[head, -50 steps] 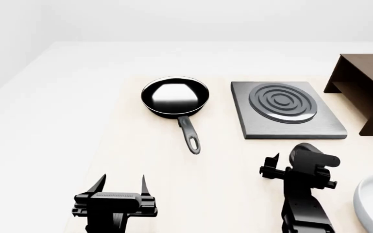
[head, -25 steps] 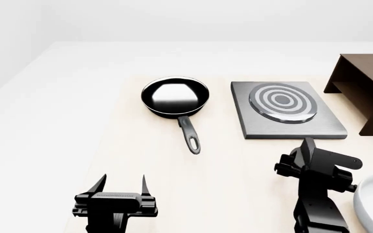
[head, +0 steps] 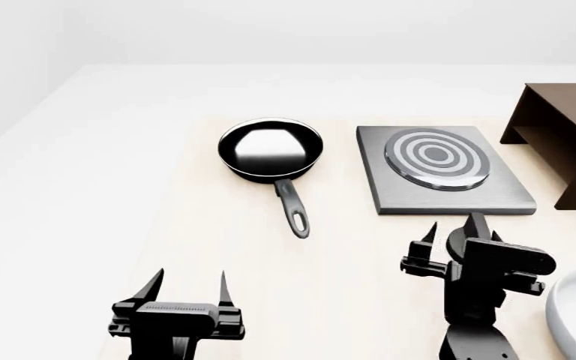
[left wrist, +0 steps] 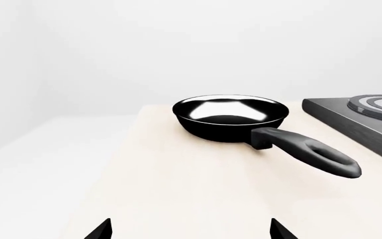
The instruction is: Turn on the stove.
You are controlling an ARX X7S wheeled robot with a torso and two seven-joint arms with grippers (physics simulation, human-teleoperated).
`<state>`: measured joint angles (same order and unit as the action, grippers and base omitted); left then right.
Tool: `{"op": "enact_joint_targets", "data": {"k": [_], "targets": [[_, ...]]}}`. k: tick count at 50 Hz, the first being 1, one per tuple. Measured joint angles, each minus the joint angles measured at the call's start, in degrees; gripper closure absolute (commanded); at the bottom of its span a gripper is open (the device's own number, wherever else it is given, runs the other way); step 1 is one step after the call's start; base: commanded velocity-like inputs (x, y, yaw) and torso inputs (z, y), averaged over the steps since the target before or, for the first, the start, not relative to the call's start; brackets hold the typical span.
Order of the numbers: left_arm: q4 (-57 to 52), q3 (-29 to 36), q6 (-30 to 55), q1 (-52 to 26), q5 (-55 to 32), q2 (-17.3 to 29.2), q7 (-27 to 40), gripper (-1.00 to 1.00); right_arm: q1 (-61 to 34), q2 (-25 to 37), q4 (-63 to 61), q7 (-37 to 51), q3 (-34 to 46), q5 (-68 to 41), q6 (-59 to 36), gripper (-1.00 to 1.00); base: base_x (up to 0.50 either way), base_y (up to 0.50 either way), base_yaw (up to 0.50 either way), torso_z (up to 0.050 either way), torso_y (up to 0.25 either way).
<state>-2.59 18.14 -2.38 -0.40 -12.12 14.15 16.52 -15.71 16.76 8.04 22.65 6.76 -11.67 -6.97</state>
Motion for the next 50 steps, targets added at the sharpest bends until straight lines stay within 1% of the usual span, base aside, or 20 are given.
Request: {"op": "enact_joint_targets", "data": {"k": [9, 21, 31, 50], "targets": [[-2.75, 0.38, 0.19, 1.26, 0.16, 0.67, 0.51, -1.00, 8.28, 0.18, -16.68, 2.85, 4.14, 3.96, -1.43, -1.00, 0.00, 0.00, 0.00, 0.000, 0.000], [-5.64, 0.96, 0.37, 2.60, 0.56, 1.38, 1.15, -1.00, 15.45, 0.28, -30.01, 4.76, 10.30, 9.46, -1.82, -1.00, 0.00, 0.00, 0.00, 0.000, 0.000], [-8.00, 1.23, 0.38, 3.73, 0.84, 2.01, 1.73, -1.00, 18.67, 0.27, -34.91, 5.71, 13.78, 12.46, -1.03, -1.00, 0.00, 0.00, 0.00, 0.000, 0.000], [-14.30, 1.94, -0.02, 6.98, 1.89, 3.56, 2.98, -1.00, 21.86, 0.98, -39.97, 6.49, 17.23, 15.57, -0.27, -1.00, 0.00, 0.00, 0.00, 0.000, 0.000]]}}
